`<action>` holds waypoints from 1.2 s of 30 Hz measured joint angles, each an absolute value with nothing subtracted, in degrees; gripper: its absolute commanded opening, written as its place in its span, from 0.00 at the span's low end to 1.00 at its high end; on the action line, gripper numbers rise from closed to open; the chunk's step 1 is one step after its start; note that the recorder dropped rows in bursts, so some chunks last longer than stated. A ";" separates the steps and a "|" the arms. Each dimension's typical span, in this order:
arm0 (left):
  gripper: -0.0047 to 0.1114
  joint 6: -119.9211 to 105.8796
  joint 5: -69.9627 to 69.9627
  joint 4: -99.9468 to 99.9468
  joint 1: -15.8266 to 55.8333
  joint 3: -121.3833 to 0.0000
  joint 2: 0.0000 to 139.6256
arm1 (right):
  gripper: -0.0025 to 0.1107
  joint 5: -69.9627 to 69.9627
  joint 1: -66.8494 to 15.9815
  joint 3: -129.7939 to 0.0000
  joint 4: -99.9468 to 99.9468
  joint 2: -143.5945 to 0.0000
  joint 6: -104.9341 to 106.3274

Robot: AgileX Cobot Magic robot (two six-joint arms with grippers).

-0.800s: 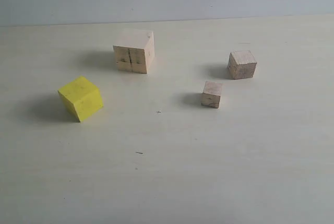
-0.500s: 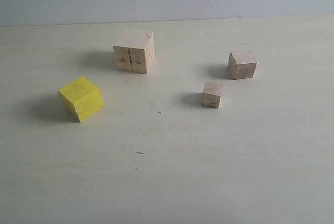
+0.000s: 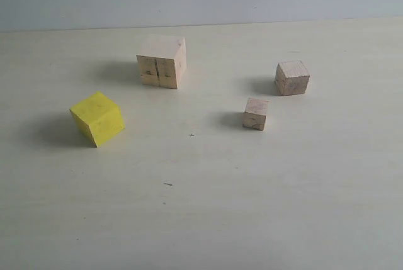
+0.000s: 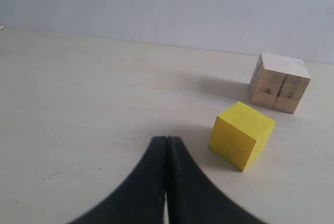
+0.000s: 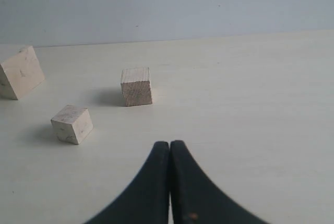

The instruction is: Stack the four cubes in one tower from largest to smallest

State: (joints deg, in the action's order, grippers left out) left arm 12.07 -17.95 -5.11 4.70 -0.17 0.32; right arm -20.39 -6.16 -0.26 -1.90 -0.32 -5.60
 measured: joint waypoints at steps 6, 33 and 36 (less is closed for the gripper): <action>0.04 12.07 -17.95 -5.11 4.70 -0.17 0.32 | 0.02 -20.39 -6.16 -0.26 -1.90 -0.32 -5.60; 0.04 12.07 -18.15 -5.11 4.70 -4.62 4.49 | 0.02 -20.39 -6.16 -0.26 -1.90 -0.32 -5.60; 0.04 12.07 -18.15 -5.11 4.70 -6.19 5.92 | 0.02 -20.39 -6.16 -0.26 -1.90 -0.32 -5.60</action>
State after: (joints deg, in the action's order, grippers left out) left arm 12.07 -18.15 -5.11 4.70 -6.19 5.92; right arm -20.39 -6.16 -0.26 -1.90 -0.32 -5.60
